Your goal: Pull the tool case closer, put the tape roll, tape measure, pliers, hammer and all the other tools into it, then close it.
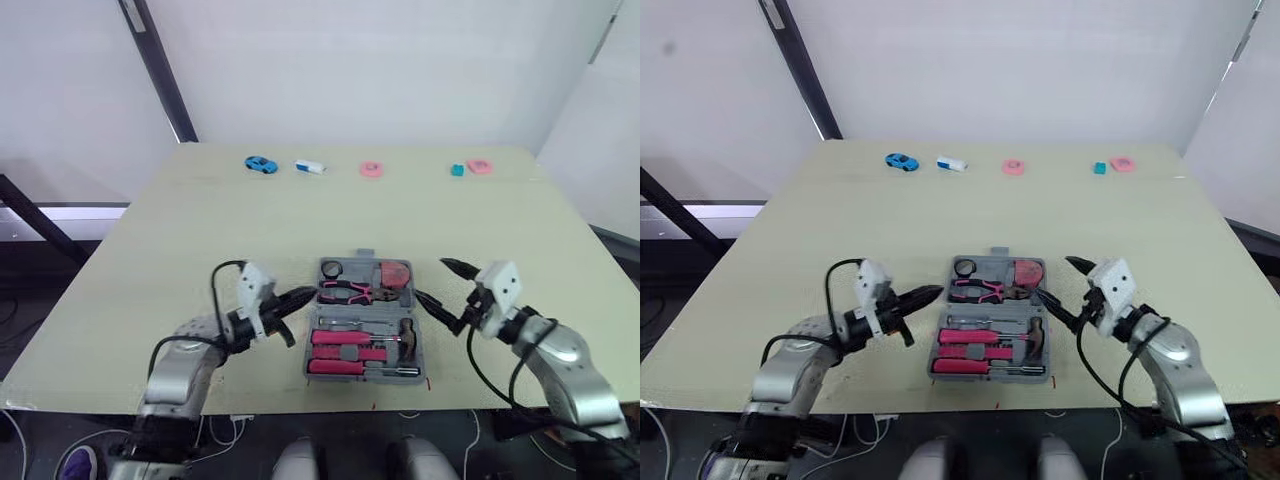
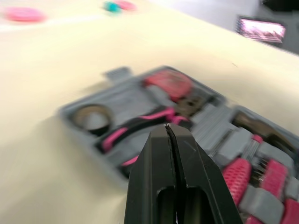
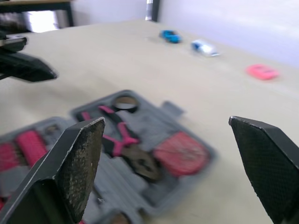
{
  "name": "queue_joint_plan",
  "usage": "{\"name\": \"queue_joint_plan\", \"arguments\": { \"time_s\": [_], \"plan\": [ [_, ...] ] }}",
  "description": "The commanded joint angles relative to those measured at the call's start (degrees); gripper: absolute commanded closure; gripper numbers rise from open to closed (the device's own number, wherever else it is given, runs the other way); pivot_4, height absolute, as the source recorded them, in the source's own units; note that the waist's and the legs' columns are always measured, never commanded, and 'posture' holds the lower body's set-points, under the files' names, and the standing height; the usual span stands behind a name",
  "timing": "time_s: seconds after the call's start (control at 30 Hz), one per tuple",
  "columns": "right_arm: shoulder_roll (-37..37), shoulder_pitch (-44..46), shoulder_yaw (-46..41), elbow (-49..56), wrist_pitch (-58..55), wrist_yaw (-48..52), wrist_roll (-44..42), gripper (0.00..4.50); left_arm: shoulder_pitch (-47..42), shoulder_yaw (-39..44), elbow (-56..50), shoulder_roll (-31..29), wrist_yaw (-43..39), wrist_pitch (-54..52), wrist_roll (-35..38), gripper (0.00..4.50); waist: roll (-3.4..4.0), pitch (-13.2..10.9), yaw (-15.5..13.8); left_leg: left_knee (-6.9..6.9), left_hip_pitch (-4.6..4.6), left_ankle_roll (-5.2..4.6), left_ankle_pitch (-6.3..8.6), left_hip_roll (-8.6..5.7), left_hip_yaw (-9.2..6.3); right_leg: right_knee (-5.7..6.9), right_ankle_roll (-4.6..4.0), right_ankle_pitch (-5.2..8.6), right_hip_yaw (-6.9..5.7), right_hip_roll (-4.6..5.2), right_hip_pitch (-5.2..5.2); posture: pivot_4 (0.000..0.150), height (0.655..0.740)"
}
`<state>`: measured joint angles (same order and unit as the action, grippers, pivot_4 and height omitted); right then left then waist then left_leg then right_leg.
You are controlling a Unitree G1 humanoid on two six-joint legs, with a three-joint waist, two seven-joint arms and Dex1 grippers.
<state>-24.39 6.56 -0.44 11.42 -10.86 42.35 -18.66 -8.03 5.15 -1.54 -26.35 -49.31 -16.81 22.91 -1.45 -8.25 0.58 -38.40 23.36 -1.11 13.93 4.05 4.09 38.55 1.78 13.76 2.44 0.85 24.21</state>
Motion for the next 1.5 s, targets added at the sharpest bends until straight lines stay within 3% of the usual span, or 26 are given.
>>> {"name": "queue_joint_plan", "arguments": {
  "time_s": [0.03,0.13,0.33,0.57,0.77,0.87,0.9,0.97,1.03,1.1,1.27,1.5],
  "plan": [
    [-2.98,-0.33,-2.47,-2.75,2.46,4.16,-1.49,0.00,2.83,3.31,-2.54,-0.75,-0.68,0.87,2.94,3.95,0.00,0.00,-0.45,0.01,0.02,0.00,0.00,-0.01,-0.01,-0.02,0.00,0.00,-0.03,0.01,0.00,0.150,0.7400],
    [-8.13,-5.50,-6.64,-5.17,4.66,10.14,-3.43,0.00,8.64,7.07,-2.49,-2.32,-2.68,1.68,4.99,2.94,0.00,0.00,-0.48,0.01,0.04,0.00,0.00,-0.04,0.04,-0.09,-0.06,0.04,0.01,0.07,0.00,0.150,0.7400],
    [-14.34,-18.78,-16.30,-5.37,5.99,15.93,-7.52,0.00,16.22,12.73,1.95,-5.93,-5.84,4.87,5.62,0.05,0.01,0.00,-0.23,0.12,0.01,0.00,0.01,0.02,0.03,-0.26,-0.15,0.15,-0.05,0.04,-0.01,0.150,0.7400],
    [-15.75,-24.57,-19.86,-3.04,4.42,16.21,-8.76,0.00,17.68,13.81,0.67,-7.38,-6.39,3.33,6.77,0.05,0.00,-0.01,0.17,0.21,-0.47,0.02,0.02,0.13,0.08,-0.26,0.03,0.27,0.11,0.14,-0.28,0.150,0.7400],
    [-16.12,-15.27,-12.71,2.45,-2.80,11.23,-6.73,0.00,10.27,8.88,1.04,-10.29,-8.64,0.42,5.54,0.05,0.02,-0.03,0.19,0.23,-0.49,0.02,0.02,0.14,0.12,-0.26,0.02,0.26,0.12,0.12,-0.27,0.150,0.7400],
    [-17.99,-2.48,-5.09,-3.27,-10.12,12.76,-3.99,1.10,2.13,3.14,5.58,-12.59,-13.30,-0.64,3.18,0.83,0.04,-0.08,0.14,0.23,-0.48,0.02,0.02,0.12,0.15,-0.26,0.01,0.26,0.13,0.11,-0.26,0.150,0.7400],
    [-18.67,0.35,-2.94,-5.06,-11.25,13.89,-3.00,1.54,0.24,1.63,6.95,-13.18,-14.75,-0.42,2.45,1.49,0.03,-0.09,0.15,0.29,-0.44,0.02,0.02,0.09,0.25,-0.32,-0.20,0.13,0.13,0.11,-0.25,0.150,0.7400],
    [-19.73,7.39,2.81,-11.28,-11.68,17.16,1.00,2.35,-4.93,-2.10,12.75,-13.59,-17.79,1.39,-0.50,2.15,0.05,-0.12,0.07,0.37,-0.41,0.02,0.02,0.07,0.34,-0.47,-0.22,0.12,0.10,0.06,-0.25,0.150,0.7400],
    [-19.81,11.98,6.33,-15.74,-10.63,18.79,3.97,3.33,-8.34,-4.32,17.07,-13.67,-19.70,2.49,-2.49,3.11,0.05,-0.12,0.02,0.38,-0.38,0.01,0.02,0.07,0.32,-0.50,-0.23,0.12,0.08,0.04,-0.25,0.150,0.7400],
    [-19.38,16.72,10.56,-20.21,-9.38,21.54,7.04,4.46,-12.61,-7.37,22.36,-13.45,-21.83,4.62,-5.58,4.32,0.05,-0.12,0.05,0.42,-0.33,0.01,0.02,0.06,0.33,-0.55,-0.23,0.11,0.09,0.01,-0.22,0.150,0.7400],
    [-16.45,25.39,18.43,-29.86,-6.29,25.03,14.11,4.49,-21.63,-12.56,34.11,-11.26,-24.23,10.53,-11.96,4.44,0.06,-0.12,0.02,0.19,0.57,-0.04,0.04,0.07,0.21,-0.47,0.00,-0.04,0.06,-0.09,0.55,0.150,0.7400],
    [-11.17,31.61,23.95,-37.24,-3.19,25.86,20.48,4.49,-28.48,-16.87,46.37,-6.37,-23.35,17.69,-18.95,4.44,0.06,-0.13,0.06,0.15,0.59,-0.04,0.04,0.06,0.23,-0.46,0.01,-0.04,0.07,-0.09,0.55,0.150,0.7400]
  ]
}}
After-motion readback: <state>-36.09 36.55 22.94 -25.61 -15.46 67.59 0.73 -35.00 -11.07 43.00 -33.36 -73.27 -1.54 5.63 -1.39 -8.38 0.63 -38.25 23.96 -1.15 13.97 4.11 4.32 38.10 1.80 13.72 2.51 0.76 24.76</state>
